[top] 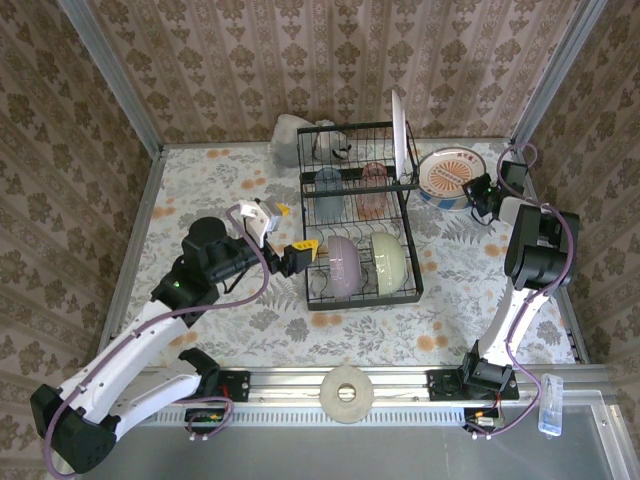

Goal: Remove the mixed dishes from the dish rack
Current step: Place the plate on the plate.

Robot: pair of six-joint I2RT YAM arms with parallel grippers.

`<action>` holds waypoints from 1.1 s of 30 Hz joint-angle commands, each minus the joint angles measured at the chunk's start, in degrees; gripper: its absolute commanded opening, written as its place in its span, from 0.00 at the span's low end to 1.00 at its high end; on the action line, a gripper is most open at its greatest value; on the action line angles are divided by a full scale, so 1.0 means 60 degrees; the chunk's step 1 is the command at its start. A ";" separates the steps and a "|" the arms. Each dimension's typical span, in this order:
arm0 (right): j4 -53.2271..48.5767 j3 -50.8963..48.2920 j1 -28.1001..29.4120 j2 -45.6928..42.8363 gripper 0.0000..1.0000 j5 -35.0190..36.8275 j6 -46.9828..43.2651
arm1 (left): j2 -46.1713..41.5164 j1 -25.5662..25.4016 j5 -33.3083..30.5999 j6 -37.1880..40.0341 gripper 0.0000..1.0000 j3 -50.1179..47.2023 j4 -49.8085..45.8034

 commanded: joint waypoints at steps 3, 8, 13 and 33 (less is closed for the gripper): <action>-0.0090 0.0363 -0.0026 0.0202 0.00 -0.0408 -0.0193 | -0.0022 0.0095 0.0179 -0.0112 1.00 -0.0054 0.0238; -0.0133 0.0346 -0.0062 0.0232 0.00 -0.0348 -0.0208 | -0.0041 0.0108 0.0157 -0.0091 1.00 -0.0059 0.0239; -0.0217 0.0280 -0.0159 0.0201 0.00 -0.0404 -0.0294 | -0.0044 0.0108 0.0159 -0.0077 1.00 -0.0069 0.0250; -0.0223 -0.0249 -0.0306 0.0229 0.00 -0.0597 -0.0254 | -0.0007 0.0108 0.0625 -0.0258 1.00 -0.0113 0.0509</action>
